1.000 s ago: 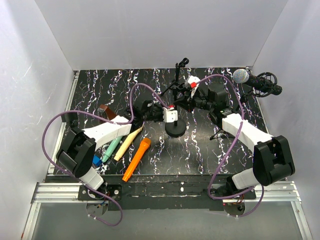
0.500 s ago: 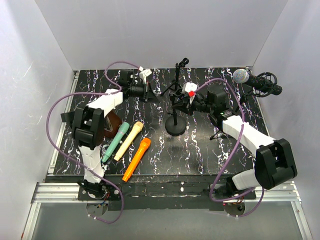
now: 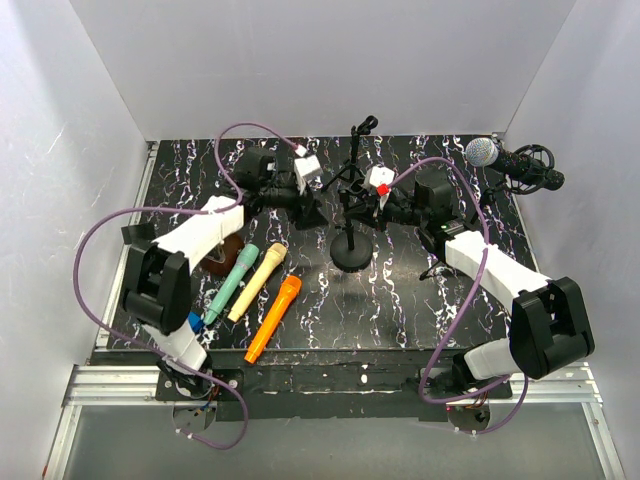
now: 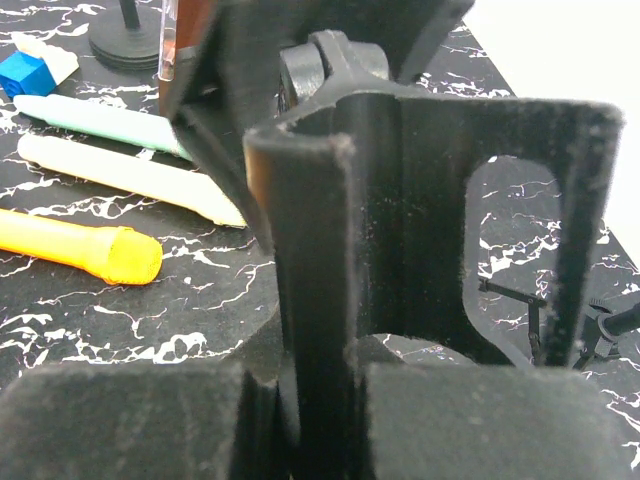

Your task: Remove the microphone from the stand

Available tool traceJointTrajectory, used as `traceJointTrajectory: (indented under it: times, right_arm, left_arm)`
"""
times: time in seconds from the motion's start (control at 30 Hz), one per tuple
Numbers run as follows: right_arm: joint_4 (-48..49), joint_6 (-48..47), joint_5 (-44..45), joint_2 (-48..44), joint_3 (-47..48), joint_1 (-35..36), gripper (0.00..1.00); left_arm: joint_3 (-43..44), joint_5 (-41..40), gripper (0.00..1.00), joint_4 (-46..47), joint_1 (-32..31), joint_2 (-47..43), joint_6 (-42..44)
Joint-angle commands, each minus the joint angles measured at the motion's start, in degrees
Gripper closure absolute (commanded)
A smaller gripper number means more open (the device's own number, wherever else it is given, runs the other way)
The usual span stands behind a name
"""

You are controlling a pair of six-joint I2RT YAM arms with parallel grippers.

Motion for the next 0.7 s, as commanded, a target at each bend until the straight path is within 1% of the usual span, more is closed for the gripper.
traceJointTrajectory:
  times: [0.0, 0.03, 0.1, 0.17, 0.23, 0.33, 0.43, 0.57, 0.67]
  right_arm:
    - [-2.6, 0.58, -0.55, -0.47, 0.55, 0.23, 0.99]
    - [-2.69, 0.49, -0.73, -0.47, 0.81, 0.23, 0.99]
    - [-3.04, 0.58, -0.73, -0.38, 1.08, 0.23, 0.99]
    - [-3.21, 0.58, -0.73, -0.29, 1.08, 0.23, 0.99]
    - [-3.3, 0.58, -0.64, -0.38, 1.17, 0.23, 0.99]
    - [-3.57, 0.58, -0.73, -0.29, 1.34, 0.23, 0.99]
    - [-3.65, 0.67, -0.73, -0.2, 1.34, 0.23, 0.99]
    - [-3.65, 0.76, -0.64, 0.06, 1.52, 0.23, 0.99]
    - [-3.57, 0.84, -0.82, 0.32, 1.52, 0.23, 0.99]
  left_arm:
    - [-7.87, -6.39, 0.42, 6.68, -5.04, -6.28, 27.68]
    - [-9.54, -7.71, 0.42, 8.43, -5.84, -6.9, 30.51]
    - [-12.1, -8.95, 0.45, 13.17, -6.89, -6.91, 32.2]
    - [-12.55, -9.83, 0.48, 15.39, -7.95, -6.21, 33.61]
    - [-12.55, -10.18, 0.51, 18.1, -8.56, -5.41, 32.57]
    - [-12.37, -10.18, 0.57, 19.08, -9.44, -4.45, 31.69]
    - [-12.99, -10.62, 0.6, 20.84, -10.24, -4.44, 30.54]
    - [-12.9, -10.45, 0.7, 21.28, -10.94, -4.27, 29.4]
    - [-11.76, -10.71, 0.83, 19.09, -11.03, -3.57, 29.57]
